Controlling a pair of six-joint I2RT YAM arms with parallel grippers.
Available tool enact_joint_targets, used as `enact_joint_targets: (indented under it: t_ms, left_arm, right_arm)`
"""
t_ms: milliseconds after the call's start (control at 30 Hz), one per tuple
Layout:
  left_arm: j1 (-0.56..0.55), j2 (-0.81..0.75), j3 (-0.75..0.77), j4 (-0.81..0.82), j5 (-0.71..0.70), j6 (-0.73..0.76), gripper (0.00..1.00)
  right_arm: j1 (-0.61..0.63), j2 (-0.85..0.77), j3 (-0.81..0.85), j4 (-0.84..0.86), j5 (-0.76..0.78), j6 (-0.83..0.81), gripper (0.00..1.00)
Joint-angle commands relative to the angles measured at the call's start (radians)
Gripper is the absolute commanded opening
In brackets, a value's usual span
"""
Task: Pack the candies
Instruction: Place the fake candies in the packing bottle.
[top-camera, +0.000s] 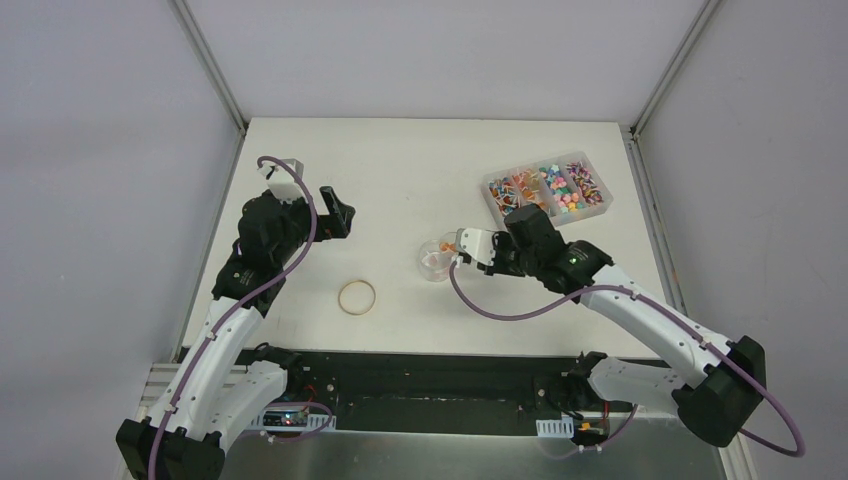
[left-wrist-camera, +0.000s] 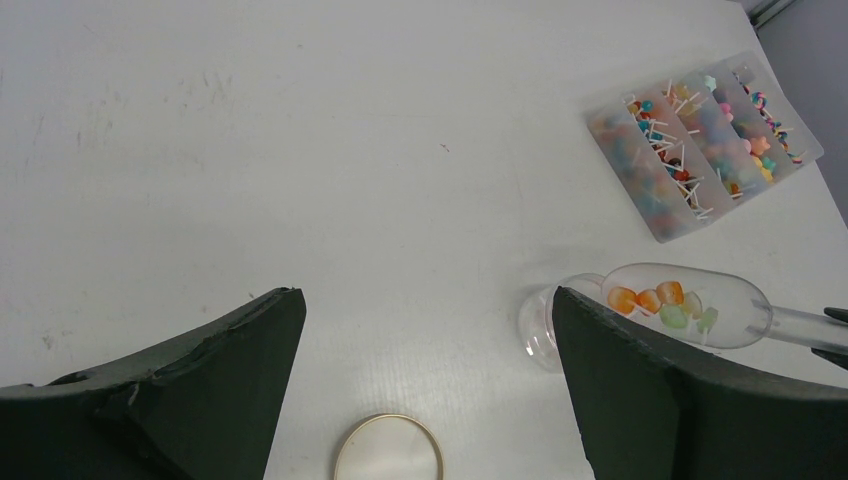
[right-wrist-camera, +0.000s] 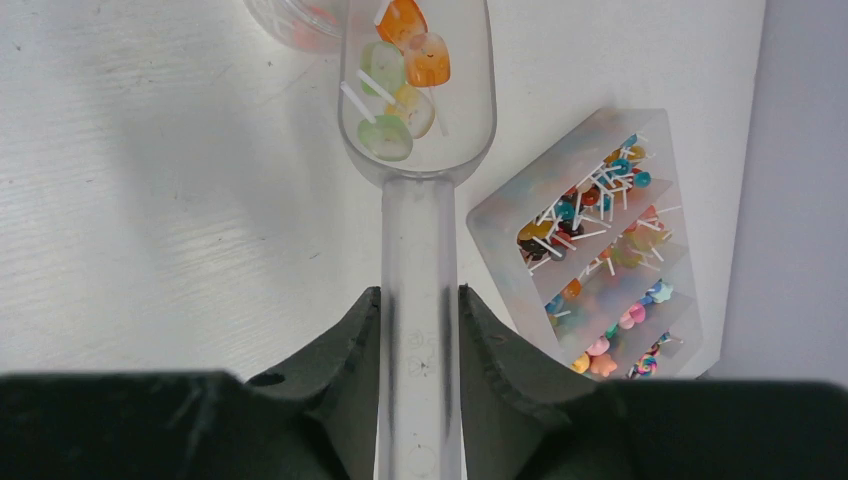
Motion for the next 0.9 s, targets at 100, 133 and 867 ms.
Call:
enact_joint_targets:
  t_ms: [100, 133, 867]
  left_arm:
    - [0.0, -0.016, -0.002, 0.022, -0.004, 0.0, 0.99]
    - [0.0, -0.016, -0.002, 0.022, -0.004, 0.0, 0.99]
    - [0.0, -0.013, -0.001, 0.023, -0.001, -0.001, 0.99]
  right_arm:
    - [0.039, 0.017, 0.063, 0.006, 0.096, -0.023, 0.0]
    - [0.043, 0.016, 0.063, 0.005, 0.101, -0.025, 0.0]
    - [0.098, 0.035, 0.097, -0.032, 0.188, -0.062, 0.0]
